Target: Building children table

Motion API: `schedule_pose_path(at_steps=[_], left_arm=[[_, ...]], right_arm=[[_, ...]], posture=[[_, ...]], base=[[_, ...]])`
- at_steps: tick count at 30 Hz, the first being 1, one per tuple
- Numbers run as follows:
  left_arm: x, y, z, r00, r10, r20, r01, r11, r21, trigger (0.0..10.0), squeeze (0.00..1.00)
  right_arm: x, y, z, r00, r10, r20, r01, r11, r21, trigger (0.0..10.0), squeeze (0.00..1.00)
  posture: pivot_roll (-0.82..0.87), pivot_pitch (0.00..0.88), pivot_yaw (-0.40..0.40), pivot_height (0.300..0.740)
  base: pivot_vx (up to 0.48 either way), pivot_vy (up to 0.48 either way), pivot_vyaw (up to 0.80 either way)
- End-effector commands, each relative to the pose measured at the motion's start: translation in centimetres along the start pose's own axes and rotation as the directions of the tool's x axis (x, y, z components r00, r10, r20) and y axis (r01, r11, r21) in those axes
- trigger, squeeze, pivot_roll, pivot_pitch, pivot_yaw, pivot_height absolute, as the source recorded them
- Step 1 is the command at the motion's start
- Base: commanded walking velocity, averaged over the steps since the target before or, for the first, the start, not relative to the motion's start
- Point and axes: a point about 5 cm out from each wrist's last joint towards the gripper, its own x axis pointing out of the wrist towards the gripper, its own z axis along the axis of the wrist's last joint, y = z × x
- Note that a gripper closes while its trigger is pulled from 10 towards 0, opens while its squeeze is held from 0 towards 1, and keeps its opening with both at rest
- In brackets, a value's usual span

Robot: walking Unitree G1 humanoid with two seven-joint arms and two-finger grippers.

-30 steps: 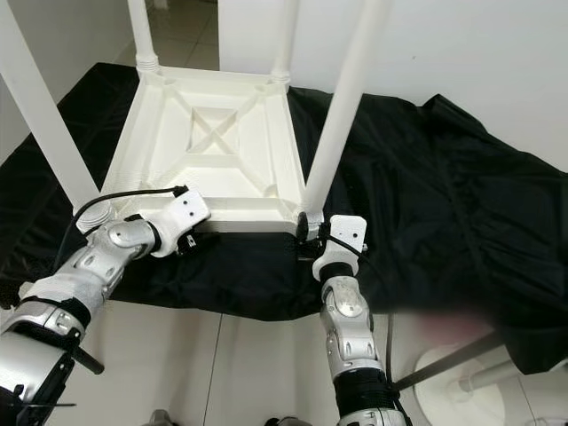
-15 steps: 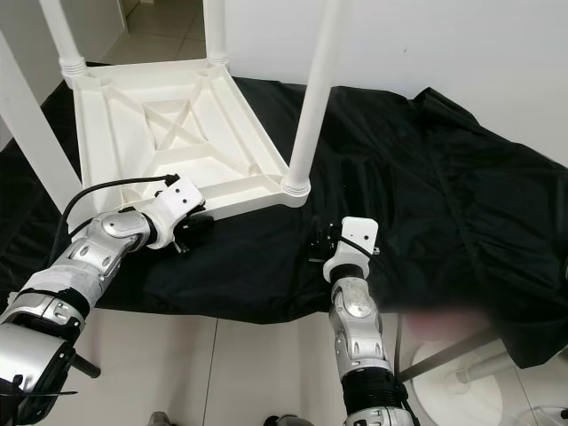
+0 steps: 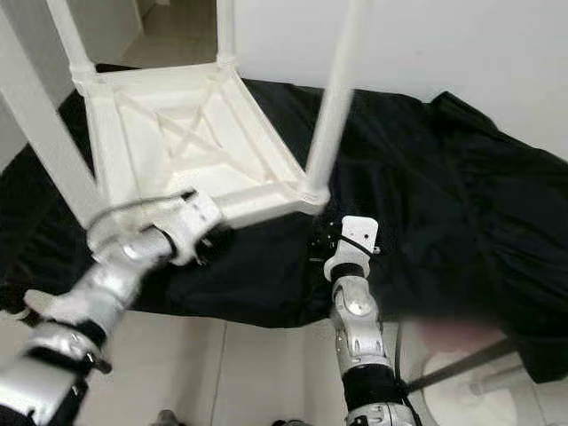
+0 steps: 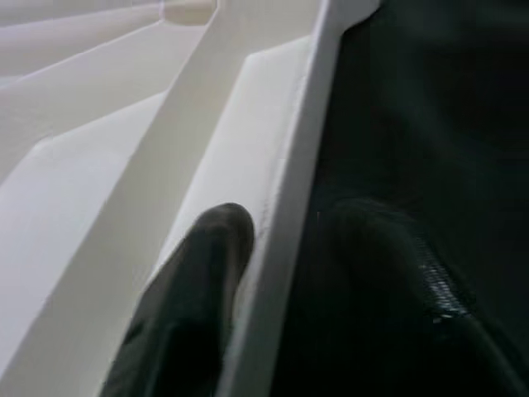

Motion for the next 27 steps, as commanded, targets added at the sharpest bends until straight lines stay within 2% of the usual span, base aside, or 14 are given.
schedule_pose_path(at_steps=[1,6,7,8,12,14,16,17,19,21,22,23,27], left_arm=[[0.4,-2.3,-1.4,0.991,-0.121,-0.053,0.118,0.991,-0.059,10.0,1.00],[0.7,-3.2,-0.5,0.991,-0.137,-0.015,0.135,0.989,-0.063,10.0,1.00],[0.9,-3.5,0.0,0.991,-0.135,0.006,0.135,0.990,-0.049,10.0,0.79],[1.0,-3.5,0.3,0.992,-0.125,0.021,0.126,0.991,-0.042,10.0,0.00],[1.0,-3.2,1.3,0.993,-0.080,0.087,0.084,0.996,-0.040,10.0,0.00],[0.7,-2.9,2.2,0.989,-0.039,0.143,0.050,0.996,-0.074,10.0,0.00],[0.7,-2.9,2.2,0.989,-0.039,0.143,0.050,0.996,-0.074,10.0,0.00],[-0.3,-2.2,3.8,0.967,0.023,0.254,0.020,0.986,-0.164,10.0,0.00],[-1.0,-1.9,4.6,0.950,0.051,0.309,0.015,0.978,-0.208,10.0,0.00],[-1.0,-1.9,4.6,0.950,0.051,0.309,0.015,0.978,-0.208,10.0,0.00],[-1.5,-1.9,5.1,0.938,0.055,0.342,0.023,0.976,-0.218,10.0,0.00],[-3.0,-2.4,5.9,0.908,0.058,0.414,0.037,0.975,-0.218,10.0,0.00],[-4.4,-3.0,6.0,0.888,0.036,0.459,0.071,0.974,-0.213,10.0,0.00]], right_arm=[[-0.1,-0.6,-0.3,1.000,-0.020,-0.006,0.020,1.000,-0.010,10.0,0.00],[-0.1,-0.6,-0.4,1.000,-0.025,-0.008,0.025,1.000,-0.011,10.0,0.00],[-0.1,-0.6,-0.4,1.000,-0.027,-0.009,0.026,1.000,-0.011,10.0,0.00],[-0.1,-0.6,-0.4,1.000,-0.027,-0.009,0.027,1.000,-0.012,10.0,0.00],[-0.1,-0.5,-0.5,1.000,-0.029,-0.008,0.029,1.000,-0.012,10.0,0.00],[-0.2,-0.5,-0.5,1.000,-0.030,-0.006,0.030,0.999,-0.011,10.0,0.00],[-0.2,-0.5,-0.5,1.000,-0.030,-0.006,0.030,0.999,-0.011,10.0,0.00],[-0.2,-0.6,-0.5,0.999,-0.033,-0.003,0.033,0.999,-0.013,10.0,0.00],[-0.2,-0.7,-0.6,0.999,-0.035,-0.002,0.035,0.999,-0.013,10.0,0.00],[-0.2,-0.7,-0.6,0.999,-0.035,-0.002,0.035,0.999,-0.013,10.0,0.00],[-0.2,-0.7,-0.6,0.999,-0.035,-0.001,0.035,0.999,-0.013,10.0,0.00],[-0.2,-0.6,-0.5,1.000,-0.024,0.008,0.024,1.000,-0.007,10.0,0.00],[0.0,-0.2,-0.4,1.000,0.001,0.011,-0.001,1.000,-0.008,10.0,0.00]], posture=[[0.07,0.085,-0.063,0.740],[0.07,0.087,-0.059,0.740],[0.08,0.088,-0.059,0.740],[0.08,0.090,-0.055,0.740],[0.08,0.092,-0.052,0.740],[0.08,0.094,-0.051,0.740],[0.08,0.094,-0.051,0.740],[0.07,0.097,-0.048,0.740],[0.07,0.097,-0.048,0.740],[0.07,0.097,-0.048,0.740],[0.07,0.102,-0.050,0.740],[0.08,0.104,-0.056,0.740],[0.09,0.106,-0.064,0.740]], base=[[0.000,0.000,0.00],[0.000,0.000,0.00],[0.000,0.000,0.00],[0.000,0.000,0.00],[0.000,0.000,0.00],[0.000,0.000,0.00],[0.000,0.000,0.00],[0.000,0.000,0.00],[0.000,0.000,0.00],[0.000,0.000,0.00],[0.000,0.000,0.00],[0.000,0.000,0.00],[0.000,0.000,0.00]])
